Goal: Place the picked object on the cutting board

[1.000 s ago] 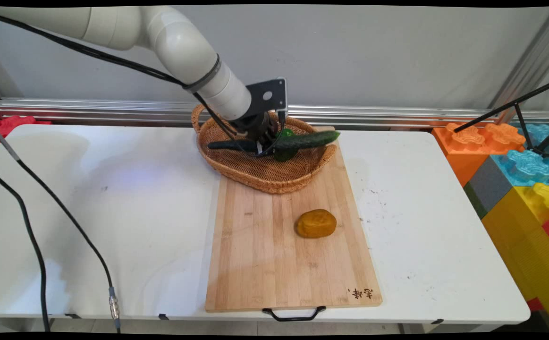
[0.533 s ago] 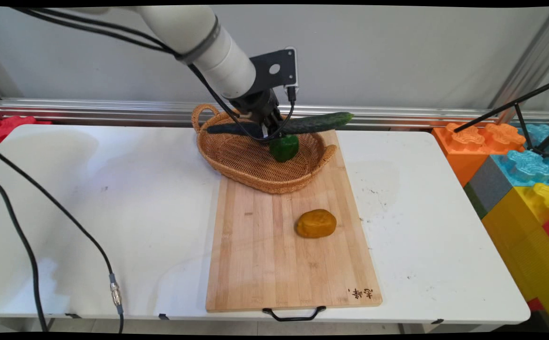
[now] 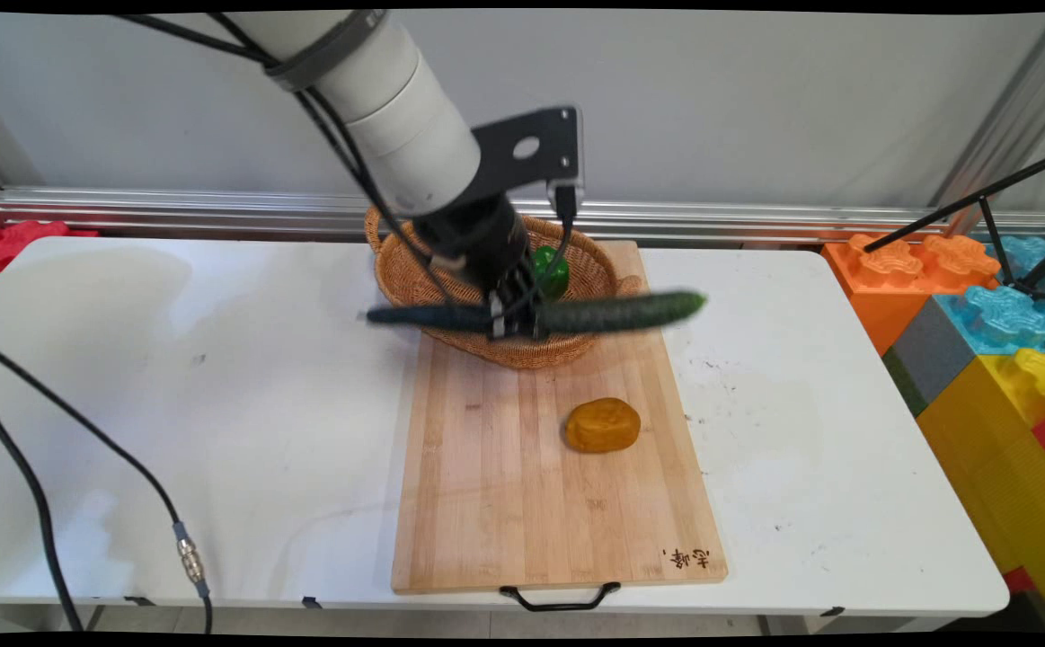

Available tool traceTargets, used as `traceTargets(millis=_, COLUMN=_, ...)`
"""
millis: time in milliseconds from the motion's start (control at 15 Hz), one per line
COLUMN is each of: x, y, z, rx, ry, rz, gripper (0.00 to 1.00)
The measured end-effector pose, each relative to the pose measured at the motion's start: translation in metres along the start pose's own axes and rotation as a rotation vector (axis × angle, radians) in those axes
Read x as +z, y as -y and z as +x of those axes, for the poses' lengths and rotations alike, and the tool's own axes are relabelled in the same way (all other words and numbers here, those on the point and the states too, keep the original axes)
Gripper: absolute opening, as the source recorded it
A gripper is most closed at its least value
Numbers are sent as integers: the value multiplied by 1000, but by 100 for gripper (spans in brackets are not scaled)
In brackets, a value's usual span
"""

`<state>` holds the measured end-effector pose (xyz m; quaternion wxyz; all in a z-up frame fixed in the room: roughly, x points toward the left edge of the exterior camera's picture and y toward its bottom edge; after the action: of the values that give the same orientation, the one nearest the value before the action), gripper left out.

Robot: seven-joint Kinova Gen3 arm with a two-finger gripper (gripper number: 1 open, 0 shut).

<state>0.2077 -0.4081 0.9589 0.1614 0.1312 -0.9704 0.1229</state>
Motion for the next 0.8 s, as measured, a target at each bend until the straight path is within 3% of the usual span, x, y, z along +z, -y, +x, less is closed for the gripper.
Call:
traceTargets(millis=200, x=0, y=-31, z=-2, rx=-17, ry=19, rz=-72, gripper=0)
traceTargets(millis=333, x=11, y=-50, z=-10, rx=-31, ry=34, rz=-99, gripper=0)
traceTargets(millis=800, x=82, y=-87, z=-42, rx=-65, ry=59, rz=-118, gripper=0)
